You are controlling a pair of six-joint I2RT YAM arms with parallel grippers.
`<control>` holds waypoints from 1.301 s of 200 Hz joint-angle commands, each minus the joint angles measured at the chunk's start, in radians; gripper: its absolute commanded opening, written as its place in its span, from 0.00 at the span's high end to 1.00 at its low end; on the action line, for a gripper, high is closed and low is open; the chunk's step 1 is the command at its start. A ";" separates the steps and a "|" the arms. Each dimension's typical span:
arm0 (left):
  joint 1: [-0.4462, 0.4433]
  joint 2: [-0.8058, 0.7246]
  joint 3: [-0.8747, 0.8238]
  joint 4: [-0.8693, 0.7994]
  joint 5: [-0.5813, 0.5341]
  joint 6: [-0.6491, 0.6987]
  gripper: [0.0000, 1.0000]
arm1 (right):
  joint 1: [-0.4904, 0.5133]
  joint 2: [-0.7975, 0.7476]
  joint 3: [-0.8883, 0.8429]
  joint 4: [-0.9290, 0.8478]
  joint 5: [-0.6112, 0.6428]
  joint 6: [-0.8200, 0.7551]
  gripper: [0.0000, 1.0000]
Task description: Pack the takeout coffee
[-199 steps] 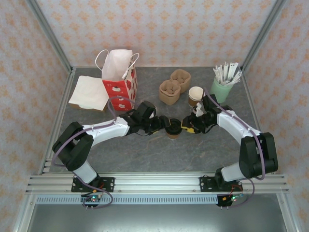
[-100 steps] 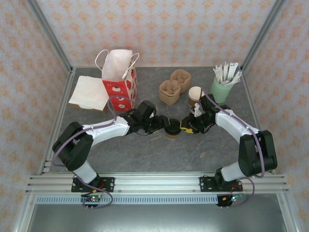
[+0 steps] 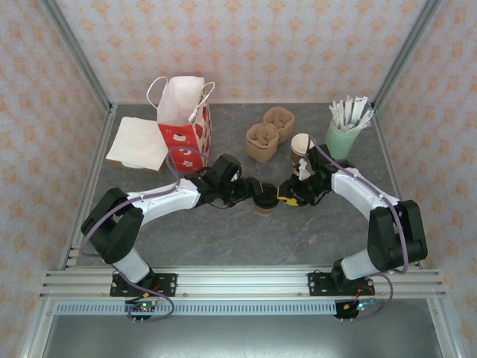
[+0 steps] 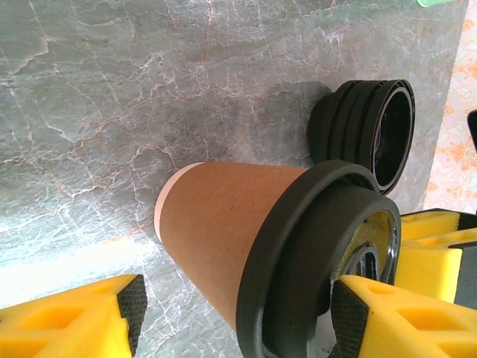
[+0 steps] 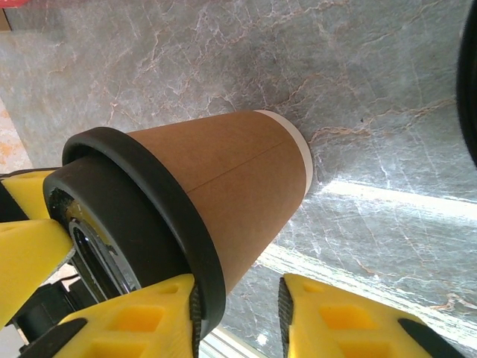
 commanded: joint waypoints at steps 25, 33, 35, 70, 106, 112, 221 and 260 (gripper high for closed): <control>-0.007 -0.025 0.044 -0.065 -0.023 0.040 0.30 | 0.011 -0.040 0.027 -0.040 0.084 0.013 0.62; -0.006 -0.022 0.045 -0.067 -0.024 0.041 0.30 | 0.011 -0.045 0.031 -0.040 0.084 0.016 0.62; -0.005 -0.021 0.045 -0.066 -0.025 0.041 0.30 | 0.011 -0.047 0.031 -0.039 0.084 0.018 0.62; -0.006 -0.007 0.034 -0.071 -0.031 0.046 0.31 | 0.005 -0.059 0.040 -0.034 0.072 0.026 0.61; -0.006 0.010 0.030 -0.077 -0.030 0.049 0.31 | 0.003 -0.059 0.043 -0.027 0.049 0.030 0.59; -0.006 0.014 0.031 -0.075 -0.029 0.048 0.31 | 0.002 -0.055 0.042 -0.029 0.049 0.029 0.58; -0.022 0.054 0.073 -0.102 -0.017 0.070 0.29 | -0.017 -0.037 0.035 -0.060 0.054 0.004 0.57; -0.038 0.070 0.107 -0.147 -0.026 0.093 0.28 | -0.029 -0.034 0.027 -0.077 0.045 -0.018 0.56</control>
